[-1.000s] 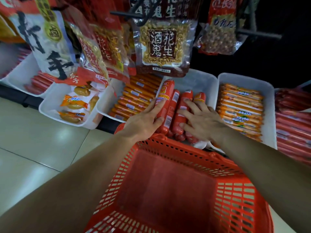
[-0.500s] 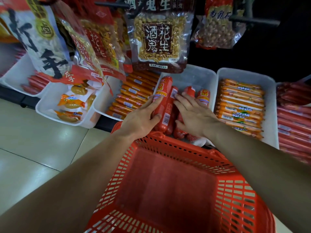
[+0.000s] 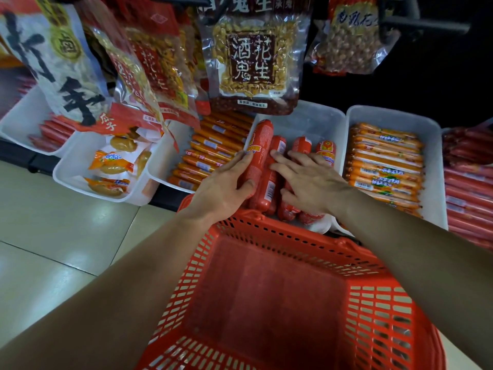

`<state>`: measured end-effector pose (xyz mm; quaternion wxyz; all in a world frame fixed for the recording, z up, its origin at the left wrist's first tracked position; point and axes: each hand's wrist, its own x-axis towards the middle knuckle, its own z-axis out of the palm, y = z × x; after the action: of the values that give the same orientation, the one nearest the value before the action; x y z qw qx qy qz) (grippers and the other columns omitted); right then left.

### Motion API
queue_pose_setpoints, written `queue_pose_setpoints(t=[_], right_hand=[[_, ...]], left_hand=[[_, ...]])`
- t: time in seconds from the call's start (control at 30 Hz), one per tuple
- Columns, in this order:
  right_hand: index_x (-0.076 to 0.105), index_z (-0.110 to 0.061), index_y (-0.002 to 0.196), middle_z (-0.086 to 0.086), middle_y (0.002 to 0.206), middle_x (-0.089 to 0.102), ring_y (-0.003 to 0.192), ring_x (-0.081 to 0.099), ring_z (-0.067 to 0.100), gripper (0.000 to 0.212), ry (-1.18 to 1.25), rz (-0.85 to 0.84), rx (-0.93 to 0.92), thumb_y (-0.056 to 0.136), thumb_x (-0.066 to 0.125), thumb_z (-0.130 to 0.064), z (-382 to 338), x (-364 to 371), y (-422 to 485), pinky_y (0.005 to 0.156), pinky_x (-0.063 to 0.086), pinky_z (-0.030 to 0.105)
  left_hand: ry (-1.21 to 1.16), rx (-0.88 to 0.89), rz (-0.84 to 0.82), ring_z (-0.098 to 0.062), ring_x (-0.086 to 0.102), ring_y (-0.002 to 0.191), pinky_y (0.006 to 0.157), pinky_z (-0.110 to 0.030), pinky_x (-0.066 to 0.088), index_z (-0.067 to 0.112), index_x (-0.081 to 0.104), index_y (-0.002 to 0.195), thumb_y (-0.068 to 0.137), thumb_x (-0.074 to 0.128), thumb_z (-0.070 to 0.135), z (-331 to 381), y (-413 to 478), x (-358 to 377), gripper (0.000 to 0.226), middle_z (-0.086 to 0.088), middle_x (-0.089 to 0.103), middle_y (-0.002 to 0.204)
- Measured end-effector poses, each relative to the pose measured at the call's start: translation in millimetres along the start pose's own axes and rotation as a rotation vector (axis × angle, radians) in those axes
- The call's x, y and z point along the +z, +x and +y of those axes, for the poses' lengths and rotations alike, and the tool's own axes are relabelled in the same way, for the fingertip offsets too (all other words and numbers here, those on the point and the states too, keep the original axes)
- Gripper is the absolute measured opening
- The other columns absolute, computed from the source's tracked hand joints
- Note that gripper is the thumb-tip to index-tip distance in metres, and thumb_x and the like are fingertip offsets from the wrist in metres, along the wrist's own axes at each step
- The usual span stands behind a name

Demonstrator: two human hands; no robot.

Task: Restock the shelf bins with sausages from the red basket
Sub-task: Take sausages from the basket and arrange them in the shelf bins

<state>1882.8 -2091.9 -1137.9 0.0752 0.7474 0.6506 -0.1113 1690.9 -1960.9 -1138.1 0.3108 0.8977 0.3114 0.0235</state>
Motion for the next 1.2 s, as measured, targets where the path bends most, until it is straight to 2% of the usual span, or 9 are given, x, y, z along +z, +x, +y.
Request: queue_pose_setpoints(t=[0.17, 0.3, 0.47, 0.6, 0.7, 0.8, 0.9, 1.0, 1.2], right_hand=[[0.010, -0.037, 0.156, -0.004, 0.165, 0.011, 0.146, 0.019, 0.029, 0.069, -0.038, 0.023, 0.010, 0.093, 0.032, -0.055, 0.1, 1.6, -2.2, 0.116, 0.022, 0.052], [0.027, -0.034, 0.150, 0.001, 0.158, 0.024, 0.142, 0.023, 0.028, 0.064, -0.010, 0.046, 0.040, 0.092, 0.038, -0.058, 4.3, -0.7, -5.8, 0.112, 0.032, 0.053], [0.023, -0.027, 0.151, -0.006, 0.165, 0.007, 0.151, 0.007, 0.026, 0.064, 0.059, 0.044, 0.054, 0.096, 0.035, -0.057, 5.1, 7.0, -11.9, 0.116, 0.023, 0.054], [0.027, -0.029, 0.151, -0.005, 0.159, 0.023, 0.143, 0.020, 0.026, 0.067, 0.120, 0.071, 0.098, 0.093, 0.040, -0.060, 11.4, -7.5, 0.6, 0.115, 0.026, 0.051], [0.020, -0.029, 0.155, -0.002, 0.162, 0.017, 0.146, 0.018, 0.027, 0.073, 0.175, 0.030, 0.191, 0.093, 0.041, -0.060, 26.5, -19.8, 19.0, 0.117, 0.023, 0.050], [0.026, -0.029, 0.155, 0.001, 0.161, 0.025, 0.143, 0.031, 0.027, 0.074, 0.311, -0.065, 0.269, 0.093, 0.040, -0.066, 38.9, -25.6, 48.9, 0.114, 0.031, 0.044], [0.044, -0.035, 0.142, 0.001, 0.146, 0.051, 0.129, 0.050, 0.026, 0.065, 0.404, -0.069, 0.328, 0.089, 0.039, -0.071, 38.9, -22.5, 71.9, 0.104, 0.042, 0.040], [0.045, -0.041, 0.142, 0.000, 0.143, 0.054, 0.127, 0.053, 0.028, 0.064, 0.374, -0.021, 0.371, 0.088, 0.037, -0.074, 32.1, -21.5, 83.4, 0.103, 0.044, 0.042], [0.039, -0.048, 0.143, -0.003, 0.147, 0.051, 0.132, 0.048, 0.028, 0.065, 0.510, -0.027, 0.356, 0.086, 0.039, -0.078, 21.8, -20.1, 95.2, 0.106, 0.037, 0.043]], left_hand=[[0.003, -0.031, -0.007, -0.013, 0.031, 0.146, 0.116, -0.039, 0.035, 0.034, 0.020, 0.157, 0.099, 0.049, 0.043, 2.5, 0.5, -1.3, 0.065, 0.011, 0.017, 0.165], [0.094, -0.024, -0.020, -0.020, 0.029, 0.147, 0.117, -0.039, 0.033, 0.025, 0.032, 0.155, 0.099, 0.052, 0.040, 3.9, 0.7, -0.4, 0.061, 0.005, 0.018, 0.165], [0.058, -0.051, -0.020, -0.019, 0.031, 0.146, 0.115, -0.040, 0.035, 0.028, 0.043, 0.149, 0.096, 0.057, 0.033, 7.6, 3.6, -0.1, 0.055, 0.005, 0.020, 0.164], [0.132, -0.021, 0.004, -0.020, 0.039, 0.140, 0.111, -0.039, 0.039, 0.025, 0.057, 0.131, 0.093, 0.059, 0.031, 14.9, 24.1, -7.9, 0.039, 0.005, 0.033, 0.158], [0.163, 0.024, 0.019, -0.020, 0.050, 0.130, 0.107, -0.038, 0.043, 0.022, 0.057, 0.131, 0.094, 0.057, 0.025, 20.3, 44.6, -15.6, 0.037, 0.003, 0.046, 0.148], [-0.029, -0.072, 0.120, -0.017, 0.059, 0.117, 0.099, -0.032, 0.048, 0.025, 0.055, 0.136, 0.095, 0.058, 0.018, 16.8, 54.4, -15.6, 0.042, 0.002, 0.060, 0.133], [-0.228, -0.183, 0.201, -0.005, 0.060, 0.111, 0.086, -0.011, 0.042, 0.025, 0.060, 0.132, 0.094, 0.065, 0.021, 8.3, 50.6, -1.1, 0.039, 0.009, 0.066, 0.124], [-0.330, -0.250, 0.196, -0.001, 0.062, 0.101, 0.073, 0.003, 0.039, 0.024, 0.070, 0.122, 0.092, 0.069, 0.028, -1.0, 46.5, 4.0, 0.030, 0.013, 0.069, 0.115], [-0.431, -0.255, 0.197, 0.004, 0.064, 0.093, 0.081, -0.006, 0.050, 0.025, 0.073, 0.119, 0.096, 0.063, 0.035, -8.8, 46.5, 4.8, 0.027, 0.013, 0.073, 0.108]])
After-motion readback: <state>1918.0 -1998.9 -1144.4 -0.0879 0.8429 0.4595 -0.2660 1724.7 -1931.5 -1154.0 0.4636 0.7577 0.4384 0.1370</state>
